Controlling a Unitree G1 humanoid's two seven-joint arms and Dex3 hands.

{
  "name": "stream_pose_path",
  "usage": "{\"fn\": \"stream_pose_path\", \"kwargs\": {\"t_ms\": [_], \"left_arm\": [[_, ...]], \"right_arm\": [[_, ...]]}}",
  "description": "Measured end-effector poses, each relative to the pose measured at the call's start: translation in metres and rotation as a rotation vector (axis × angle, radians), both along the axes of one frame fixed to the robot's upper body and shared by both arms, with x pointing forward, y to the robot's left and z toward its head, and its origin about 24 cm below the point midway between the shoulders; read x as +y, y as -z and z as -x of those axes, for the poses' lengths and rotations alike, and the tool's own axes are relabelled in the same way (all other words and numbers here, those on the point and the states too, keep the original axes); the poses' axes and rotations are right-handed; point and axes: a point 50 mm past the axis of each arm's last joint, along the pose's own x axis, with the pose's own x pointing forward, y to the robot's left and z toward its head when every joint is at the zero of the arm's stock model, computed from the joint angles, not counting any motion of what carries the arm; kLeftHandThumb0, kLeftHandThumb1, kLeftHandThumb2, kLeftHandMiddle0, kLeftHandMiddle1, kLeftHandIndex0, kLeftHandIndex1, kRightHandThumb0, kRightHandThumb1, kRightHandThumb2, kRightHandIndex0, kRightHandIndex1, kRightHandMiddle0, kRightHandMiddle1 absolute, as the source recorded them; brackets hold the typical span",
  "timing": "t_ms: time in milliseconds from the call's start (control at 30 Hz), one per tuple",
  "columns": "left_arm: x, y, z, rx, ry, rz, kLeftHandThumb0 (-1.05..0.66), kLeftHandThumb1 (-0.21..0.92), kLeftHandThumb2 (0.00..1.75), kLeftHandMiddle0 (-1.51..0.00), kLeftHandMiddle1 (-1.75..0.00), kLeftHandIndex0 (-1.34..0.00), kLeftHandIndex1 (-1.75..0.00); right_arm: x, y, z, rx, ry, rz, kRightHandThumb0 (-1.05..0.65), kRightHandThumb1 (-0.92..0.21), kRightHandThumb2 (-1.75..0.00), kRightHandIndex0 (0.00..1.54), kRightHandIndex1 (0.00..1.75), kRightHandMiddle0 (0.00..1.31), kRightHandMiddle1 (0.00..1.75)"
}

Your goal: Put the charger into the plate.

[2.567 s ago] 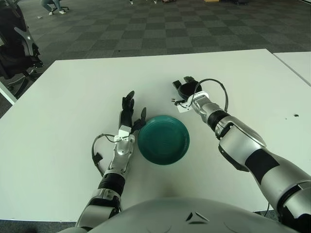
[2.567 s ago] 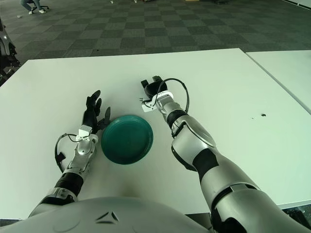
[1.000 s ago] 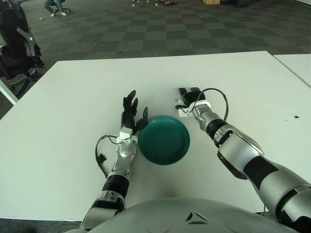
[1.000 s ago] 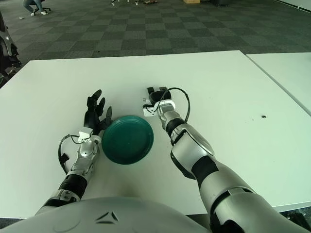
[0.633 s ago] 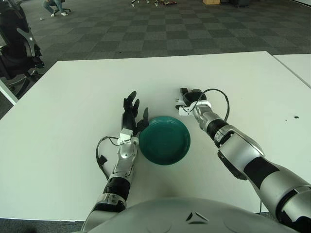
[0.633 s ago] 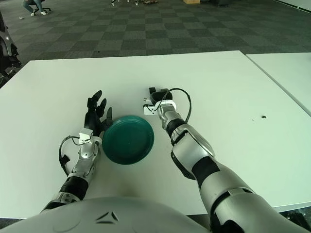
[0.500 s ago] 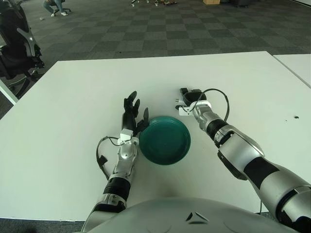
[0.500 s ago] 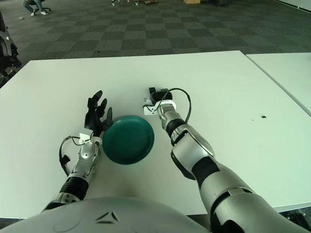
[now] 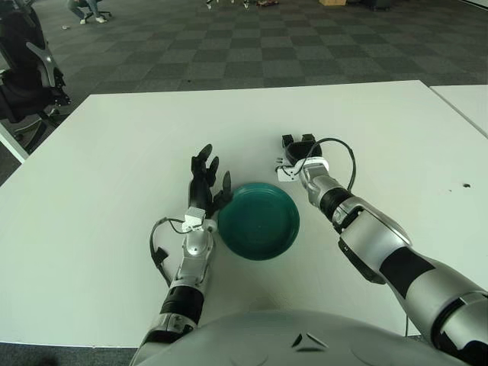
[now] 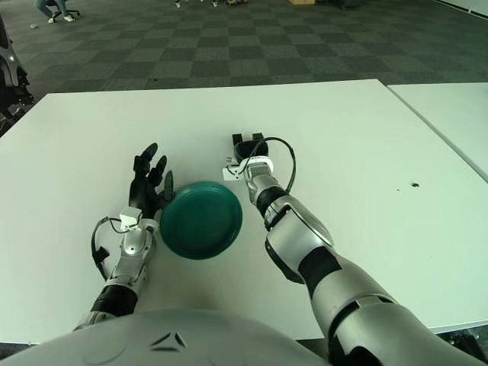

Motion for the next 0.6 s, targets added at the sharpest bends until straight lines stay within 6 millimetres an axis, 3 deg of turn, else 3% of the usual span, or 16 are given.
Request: {"fn": "stream_pose_path", "kwargs": {"t_ms": [100,267,600], "left_arm": [[0.0021,0.0002,0.0011,-0.002,-0.010,0.008,-0.72,0.92,0.82,-0.43,-0.14,0.00,-0.69],[0.0038,-0.0001,0.0039,-0.003,-0.021,0.017,-0.74,0.92,0.80,-0.27,-0.48,0.00,-0.72],[0.0053,0.0003,0.0091,0.006,-0.036,0.022,-0.74,0.92,0.80,-0.21,-0.59,0.00,-0.74]], "right_arm": [[0.0017,-0.0006,0.0002,-0.010,0.000,-0.006,-0.43,-0.49,-1.09,0.91,1.75,0.48,1.74],[0.0042,-0.0016,0.0006,-0.026,0.010,-0.022,-0.42,-0.51,-1.07,0.98,1.75,0.46,1.75],[0.0020,-0.0021,-0.0001,-0.030,0.036,-0.036,-0.43,-0.48,-1.11,1.02,1.75,0.49,1.75]]}}
